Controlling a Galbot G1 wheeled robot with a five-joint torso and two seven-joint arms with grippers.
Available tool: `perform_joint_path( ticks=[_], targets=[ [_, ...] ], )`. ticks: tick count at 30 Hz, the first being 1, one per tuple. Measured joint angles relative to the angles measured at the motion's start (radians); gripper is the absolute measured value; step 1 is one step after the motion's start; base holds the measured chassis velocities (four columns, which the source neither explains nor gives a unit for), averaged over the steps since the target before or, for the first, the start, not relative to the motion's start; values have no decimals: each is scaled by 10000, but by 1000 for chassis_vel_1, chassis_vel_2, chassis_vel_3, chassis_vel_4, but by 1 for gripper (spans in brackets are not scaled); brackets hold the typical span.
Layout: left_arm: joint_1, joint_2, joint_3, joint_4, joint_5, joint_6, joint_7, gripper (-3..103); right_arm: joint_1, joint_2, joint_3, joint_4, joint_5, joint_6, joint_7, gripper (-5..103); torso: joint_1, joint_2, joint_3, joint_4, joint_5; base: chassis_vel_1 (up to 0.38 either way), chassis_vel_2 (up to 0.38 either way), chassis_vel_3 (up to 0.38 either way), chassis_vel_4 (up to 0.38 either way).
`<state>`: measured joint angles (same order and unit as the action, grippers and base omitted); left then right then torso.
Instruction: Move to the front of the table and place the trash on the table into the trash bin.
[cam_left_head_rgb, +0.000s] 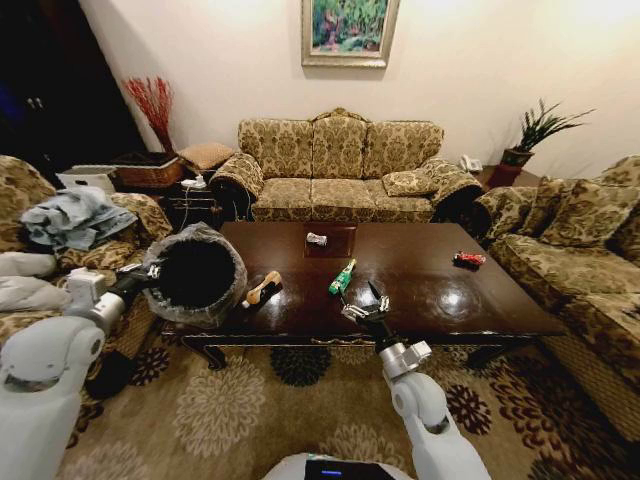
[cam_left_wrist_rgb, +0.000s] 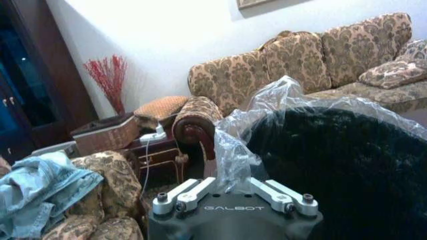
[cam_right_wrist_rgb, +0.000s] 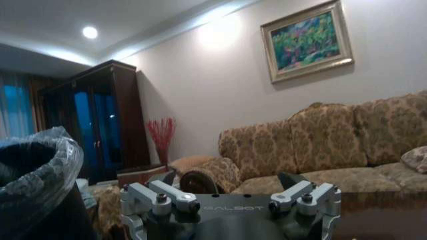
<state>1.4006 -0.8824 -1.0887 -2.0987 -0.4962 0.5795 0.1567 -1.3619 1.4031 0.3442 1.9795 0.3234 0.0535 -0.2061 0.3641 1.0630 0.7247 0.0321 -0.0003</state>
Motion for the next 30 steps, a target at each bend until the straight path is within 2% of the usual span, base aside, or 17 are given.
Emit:
perform_joint_path(
  ticks=[9, 12, 13, 14, 16, 19, 20, 21, 22, 23, 24, 27, 30],
  targets=[
    [28, -24, 28, -45, 29, -79, 22, 3, 338, 90, -539, -418, -35, -69, 54, 100, 12, -6, 4, -4, 2, 159, 197, -152, -223],
    [27, -24, 37, -58, 29, -107, 16, 3, 508, 117, -804, -650, -115, -350, 384, 100, 13, -6, 5, 1, -2, 250, 255, -245, -267],
    [25, -23, 38, -76, 27, -118, 15, 3, 638, 131, -984, -803, -100, -482, 712, 100, 12, -6, 5, 1, 1, 255, 249, -260, -251],
    [22, -17, 37, -128, 13, -139, 13, 3, 1015, 200, -1310, -1126, 142, -734, 1411, 100, 10, -5, 4, 2, 4, 209, 183, -233, -251],
    [21, -16, 38, -162, 1, -154, 13, 3, 1226, 247, -1459, -1267, 312, -868, 1699, 100, 10, -5, 3, 0, 3, 209, 183, -181, -138],
    [50, -13, 38, -315, -47, -225, -6, 3, 2436, 452, -2238, -1898, 1503, -1884, 3092, 100, 7, -4, 2, 6, -7, 116, 59, -92, -75],
    [50, -13, 38, -315, -47, -225, -6, 3, 2436, 452, -2238, -1898, 1503, -1884, 3092, 100, 7, -4, 2, 6, -7, 85, 26, -16, -9],
    [59, -13, 38, -349, -55, -230, -13, 3, 2689, 507, -2393, -2062, 1730, -2039, 3420, 100, 6, -4, 2, 8, -3, 0, 0, 0, 0],
    [90, -19, 44, -443, -84, -238, -14, 3, 3292, 705, -2731, -2539, 2160, -2336, 4148, 100, 6, -4, 2, 5, 8, 0, 0, 0, 0],
    [104, -25, 56, -477, -96, -240, -14, 3, 3555, 804, -2872, -2788, 2313, -2427, 4482, 100, 6, -5, 3, 1, 10, 0, 0, 0, 0],
    [104, -25, 56, -477, -96, -240, -14, 3, 3555, 804, -2872, -2788, 2313, -2427, 4482, 100, 6, -5, 3, 1, 10, 0, 0, 0, 0],
    [134, -31, 145, -536, -121, -263, -11, 3, 4701, 1381, -3435, -4044, 2958, -2653, 5851, 100, 12, -6, 5, -16, 4, -55, -35, 14, -1],
    [136, -41, 182, -544, -124, -281, -14, 3, 5299, 1734, -3698, -4817, 3072, -2640, 6318, 100, 15, -7, 6, -9, 4, -72, -39, 17, -5]
  ],
)
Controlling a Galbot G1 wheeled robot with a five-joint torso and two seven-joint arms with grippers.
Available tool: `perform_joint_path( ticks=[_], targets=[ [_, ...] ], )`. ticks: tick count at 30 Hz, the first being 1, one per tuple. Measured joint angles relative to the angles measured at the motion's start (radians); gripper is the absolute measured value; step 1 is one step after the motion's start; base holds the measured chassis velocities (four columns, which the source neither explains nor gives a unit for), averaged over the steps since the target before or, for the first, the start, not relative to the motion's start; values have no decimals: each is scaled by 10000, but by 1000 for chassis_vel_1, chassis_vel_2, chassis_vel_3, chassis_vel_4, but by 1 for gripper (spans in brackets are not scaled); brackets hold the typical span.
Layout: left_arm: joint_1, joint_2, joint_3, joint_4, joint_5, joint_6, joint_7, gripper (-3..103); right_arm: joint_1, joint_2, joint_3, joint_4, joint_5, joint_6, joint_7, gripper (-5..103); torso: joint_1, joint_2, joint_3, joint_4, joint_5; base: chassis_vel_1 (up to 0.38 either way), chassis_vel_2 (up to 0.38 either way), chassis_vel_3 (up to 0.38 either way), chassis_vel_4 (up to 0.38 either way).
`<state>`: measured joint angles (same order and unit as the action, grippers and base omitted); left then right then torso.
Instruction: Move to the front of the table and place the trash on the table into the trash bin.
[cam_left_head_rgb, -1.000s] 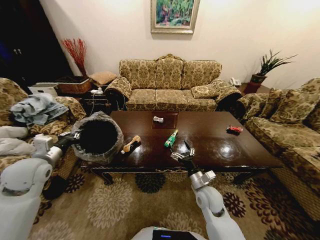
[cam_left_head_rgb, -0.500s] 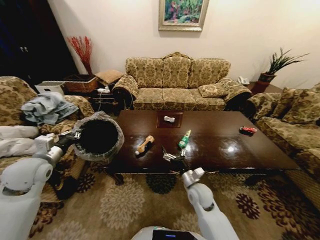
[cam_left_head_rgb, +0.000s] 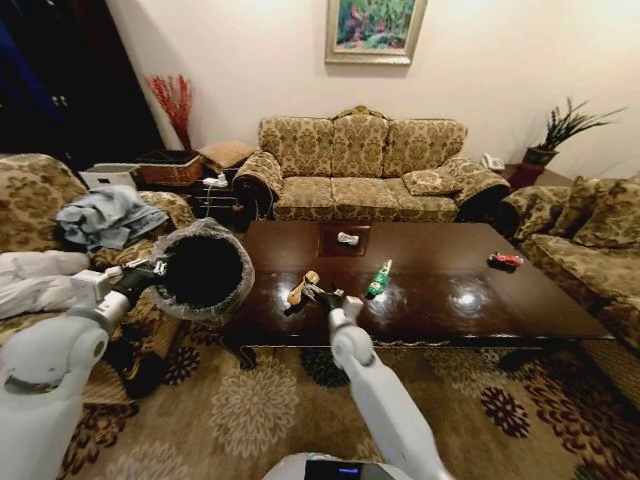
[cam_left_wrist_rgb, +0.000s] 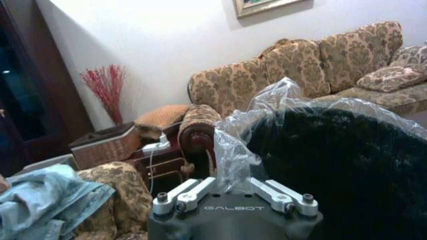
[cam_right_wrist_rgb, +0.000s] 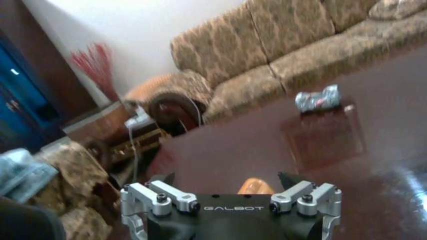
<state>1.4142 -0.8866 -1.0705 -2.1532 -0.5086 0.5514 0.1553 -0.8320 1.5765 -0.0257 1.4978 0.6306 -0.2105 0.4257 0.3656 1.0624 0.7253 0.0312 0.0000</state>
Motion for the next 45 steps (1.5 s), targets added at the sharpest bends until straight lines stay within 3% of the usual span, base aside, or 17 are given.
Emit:
perform_joint_path(
  ticks=[2, 6, 15, 29, 37, 45],
  targets=[
    [-3, -25, 61, -18, 2, -5, -14, 3, 642, 305, -217, -963, 100, 33, 444, 100, -1, 0, 0, 13, 1, 0, 0, 0, 0],
    [-28, -68, 177, -16, 47, -6, -33, 3, 1320, 365, -359, -2151, 104, 1, 598, 100, -8, 1, -3, 16, -3, 39, 26, 3, 29],
    [-107, -53, 348, -9, 53, -117, -73, 3, 2160, 340, 150, -4528, 103, 109, 464, 100, -3, 0, -1, 3, 0, 0, 0, 0, 0],
    [179, 325, 169, -232, -174, -202, -159, 3, 1765, 324, -260, -4535, 271, -398, -1767, 100, -7, 1, -4, 9, 0, 0, 0, 0, 0],
    [-116, 376, 666, -261, -200, -257, -150, 3, 1992, 319, -217, -5207, -16, -531, -2532, 100, -7, 1, -3, 0, -1, 0, 0, 0, 0],
    [-74, 448, 659, -182, -249, -305, -142, 3, 2558, 318, -530, -5445, -122, -481, -3273, 100, -5, 1, -3, 9, 0, 0, 0, 0, 0]
  ],
)
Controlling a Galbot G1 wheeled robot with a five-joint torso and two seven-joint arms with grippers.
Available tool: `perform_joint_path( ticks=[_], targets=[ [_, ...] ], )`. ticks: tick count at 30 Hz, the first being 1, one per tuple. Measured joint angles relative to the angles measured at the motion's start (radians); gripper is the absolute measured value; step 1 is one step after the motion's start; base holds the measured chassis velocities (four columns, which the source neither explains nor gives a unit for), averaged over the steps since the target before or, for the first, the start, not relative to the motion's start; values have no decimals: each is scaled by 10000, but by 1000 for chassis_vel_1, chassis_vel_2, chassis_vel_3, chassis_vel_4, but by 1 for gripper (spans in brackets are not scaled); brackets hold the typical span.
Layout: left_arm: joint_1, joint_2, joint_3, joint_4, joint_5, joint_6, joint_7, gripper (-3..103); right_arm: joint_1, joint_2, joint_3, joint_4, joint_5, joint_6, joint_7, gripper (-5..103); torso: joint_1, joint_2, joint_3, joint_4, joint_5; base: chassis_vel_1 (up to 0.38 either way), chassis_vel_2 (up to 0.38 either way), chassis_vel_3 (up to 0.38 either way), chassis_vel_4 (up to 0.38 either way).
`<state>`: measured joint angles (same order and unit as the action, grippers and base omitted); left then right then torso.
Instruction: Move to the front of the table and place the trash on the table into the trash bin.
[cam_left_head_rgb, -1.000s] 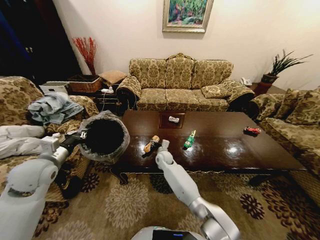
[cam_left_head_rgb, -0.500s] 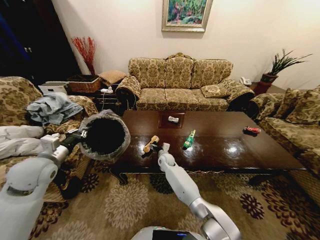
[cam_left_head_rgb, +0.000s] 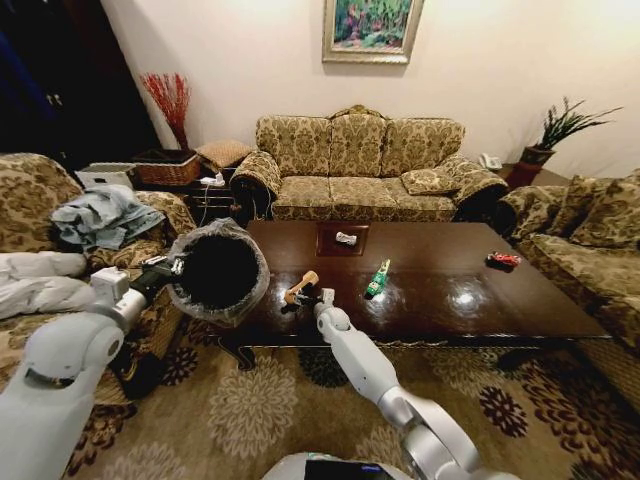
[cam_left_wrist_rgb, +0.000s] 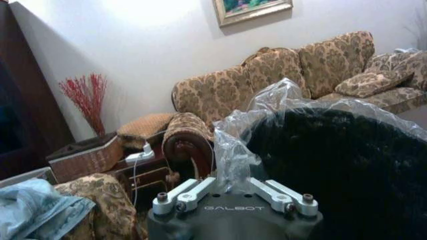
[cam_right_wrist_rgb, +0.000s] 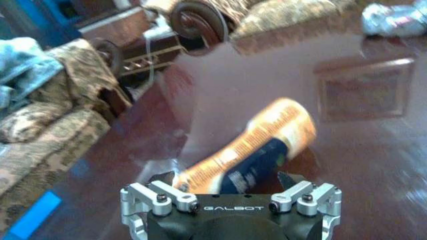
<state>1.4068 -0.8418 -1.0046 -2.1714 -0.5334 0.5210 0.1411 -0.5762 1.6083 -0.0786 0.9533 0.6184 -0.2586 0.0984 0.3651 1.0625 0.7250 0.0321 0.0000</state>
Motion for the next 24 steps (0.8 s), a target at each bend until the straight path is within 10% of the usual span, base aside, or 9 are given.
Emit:
perform_joint_path(
  ticks=[12, 24],
  targets=[
    [62, -14, 265, 105, -43, -140, -12, 3, 1121, -4, -119, -1636, 2275, 184, -580, 100, 0, 0, 0, -2, 0, 0, 0, 0, 0],
    [-35, 189, 328, 415, -120, -279, -73, 3, 420, -6, 189, -1012, 813, 400, -1431, 100, 1, 0, 2, -4, -2, 0, 0, 0, 0]
  ],
)
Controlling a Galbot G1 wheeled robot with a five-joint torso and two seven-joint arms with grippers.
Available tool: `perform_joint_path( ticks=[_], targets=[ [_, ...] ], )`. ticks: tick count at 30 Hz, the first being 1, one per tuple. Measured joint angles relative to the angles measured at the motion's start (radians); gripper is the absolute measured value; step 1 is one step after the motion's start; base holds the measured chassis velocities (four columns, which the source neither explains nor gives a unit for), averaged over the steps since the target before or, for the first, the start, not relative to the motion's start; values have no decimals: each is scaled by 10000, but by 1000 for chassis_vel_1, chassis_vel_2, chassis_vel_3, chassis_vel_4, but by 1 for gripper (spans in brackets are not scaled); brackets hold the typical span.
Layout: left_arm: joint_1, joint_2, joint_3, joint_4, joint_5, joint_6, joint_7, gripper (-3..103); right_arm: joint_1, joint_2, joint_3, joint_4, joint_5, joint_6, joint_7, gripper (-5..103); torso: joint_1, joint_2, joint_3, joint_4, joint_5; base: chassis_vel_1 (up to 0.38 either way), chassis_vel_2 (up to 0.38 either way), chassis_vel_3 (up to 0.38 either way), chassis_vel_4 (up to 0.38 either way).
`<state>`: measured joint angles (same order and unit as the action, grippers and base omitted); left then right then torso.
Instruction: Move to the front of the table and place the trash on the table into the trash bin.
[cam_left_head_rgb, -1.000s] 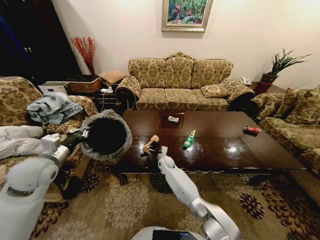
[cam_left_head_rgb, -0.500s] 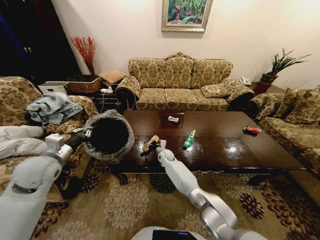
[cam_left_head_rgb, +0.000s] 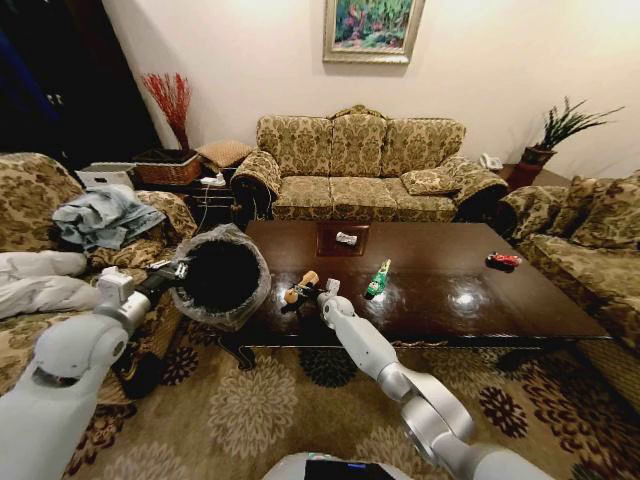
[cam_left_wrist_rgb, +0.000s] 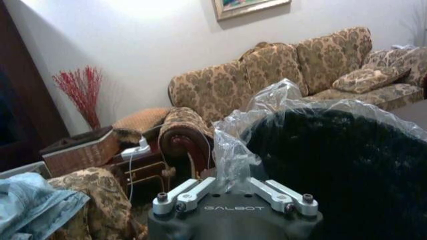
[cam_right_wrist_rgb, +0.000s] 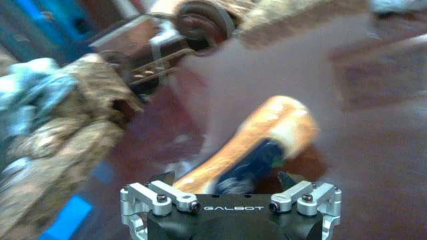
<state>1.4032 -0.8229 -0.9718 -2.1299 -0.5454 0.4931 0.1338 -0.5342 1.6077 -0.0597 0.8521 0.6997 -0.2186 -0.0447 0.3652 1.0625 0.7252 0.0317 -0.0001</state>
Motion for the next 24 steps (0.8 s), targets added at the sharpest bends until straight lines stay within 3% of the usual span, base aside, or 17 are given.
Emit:
perform_joint_path(
  ticks=[3, 10, 15, 18, 24],
  targets=[
    [-102, 48, 19, 67, -37, -44, -4, 3, -639, 6, -204, 1542, -470, -99, -435, 100, -2, 1, -2, 7, 5, 0, 0, 0, 0],
    [-160, 19, 65, 65, -45, -59, 1, 3, -1131, 5, -348, 3194, -763, 48, -214, 100, -3, 1, -3, 6, 0, 0, 0, 0, 0],
    [-132, -49, 64, 63, -25, -122, 21, 3, -1356, 4, -232, 3677, -1094, 367, -191, 100, -2, 1, -3, 3, 0, 0, 0, 0, 0],
    [-117, -168, 85, -8, 12, -145, 30, 3, -1583, 1, -145, 3829, -2089, 752, -331, 100, -3, 1, -2, 3, 0, 0, 0, 0, 0],
    [-164, -431, 202, -18, 193, -229, 52, 3, -1919, -1, -301, 4574, -1902, 653, -81, 100, -2, 1, -2, 3, 3, 0, 0, 0, 0]
  ],
)
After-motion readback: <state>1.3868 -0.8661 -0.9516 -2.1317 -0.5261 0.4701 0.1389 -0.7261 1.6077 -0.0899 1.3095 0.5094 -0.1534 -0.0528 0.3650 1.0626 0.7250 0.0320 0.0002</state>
